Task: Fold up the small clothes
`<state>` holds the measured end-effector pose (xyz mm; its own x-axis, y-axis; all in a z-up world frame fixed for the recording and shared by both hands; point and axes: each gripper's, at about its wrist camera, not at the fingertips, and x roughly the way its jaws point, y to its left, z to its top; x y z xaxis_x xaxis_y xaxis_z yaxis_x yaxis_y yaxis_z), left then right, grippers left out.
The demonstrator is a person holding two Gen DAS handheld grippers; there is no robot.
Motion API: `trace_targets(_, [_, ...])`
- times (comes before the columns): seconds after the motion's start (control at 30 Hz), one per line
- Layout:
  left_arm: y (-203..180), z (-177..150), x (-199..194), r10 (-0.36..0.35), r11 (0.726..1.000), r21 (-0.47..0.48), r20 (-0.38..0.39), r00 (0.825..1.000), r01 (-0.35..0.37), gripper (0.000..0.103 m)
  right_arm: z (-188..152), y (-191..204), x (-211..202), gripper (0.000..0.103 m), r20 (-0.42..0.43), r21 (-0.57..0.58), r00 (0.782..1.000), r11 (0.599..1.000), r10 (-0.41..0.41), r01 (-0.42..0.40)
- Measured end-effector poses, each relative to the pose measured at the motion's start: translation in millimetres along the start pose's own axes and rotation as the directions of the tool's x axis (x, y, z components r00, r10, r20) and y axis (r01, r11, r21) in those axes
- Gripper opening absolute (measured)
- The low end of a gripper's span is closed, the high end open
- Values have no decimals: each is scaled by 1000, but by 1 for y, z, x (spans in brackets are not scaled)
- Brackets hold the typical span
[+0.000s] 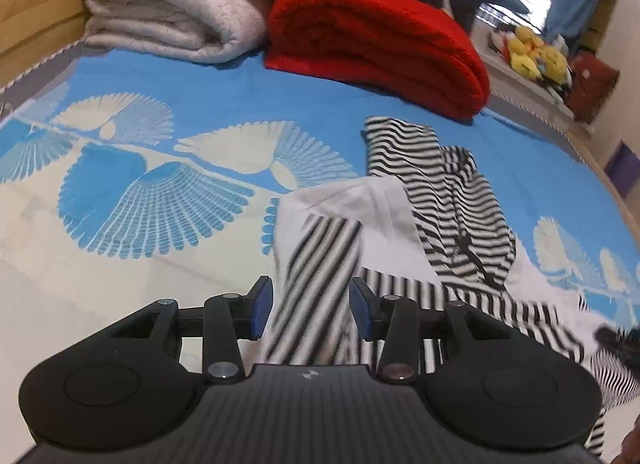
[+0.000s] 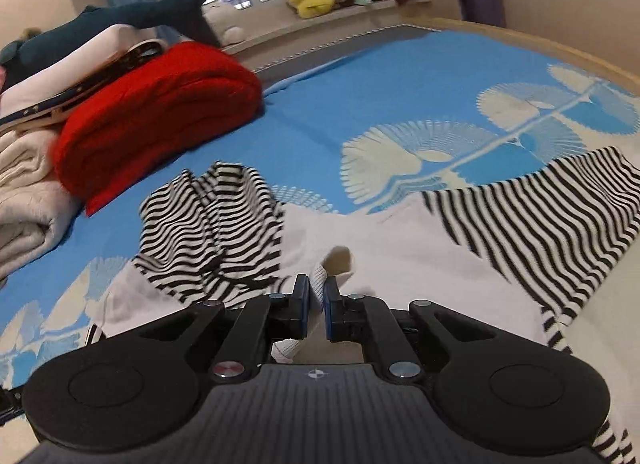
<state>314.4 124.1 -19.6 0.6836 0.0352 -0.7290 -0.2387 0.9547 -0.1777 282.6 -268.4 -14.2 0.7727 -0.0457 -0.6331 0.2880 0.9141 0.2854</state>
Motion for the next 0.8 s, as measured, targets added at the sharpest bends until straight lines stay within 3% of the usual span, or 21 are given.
trace_targets(0.17, [33,6,6,15,994,-105,-35,999,-18,47,1,-17,11,7,-39,56,997,996,-65,67])
trace_targets(0.37, [44,3,15,-5,992,-127,-85,996,-6,47,1,-37,17,7,-72,102,990,987,-120,127])
trace_targets(0.57, [22,-12,29,-56,996,-77,-156,986,44,47,-1,-44,16,7,-75,112,983,978,-166,174])
trace_targets(0.73, [-5,-31,47,-113,993,12,-255,960,120,47,-2,-49,20,8,-108,124,973,969,-203,216])
trace_targets(0.8, [-11,-39,54,-113,992,29,-288,951,127,46,-3,-54,21,16,-125,126,961,957,-246,262])
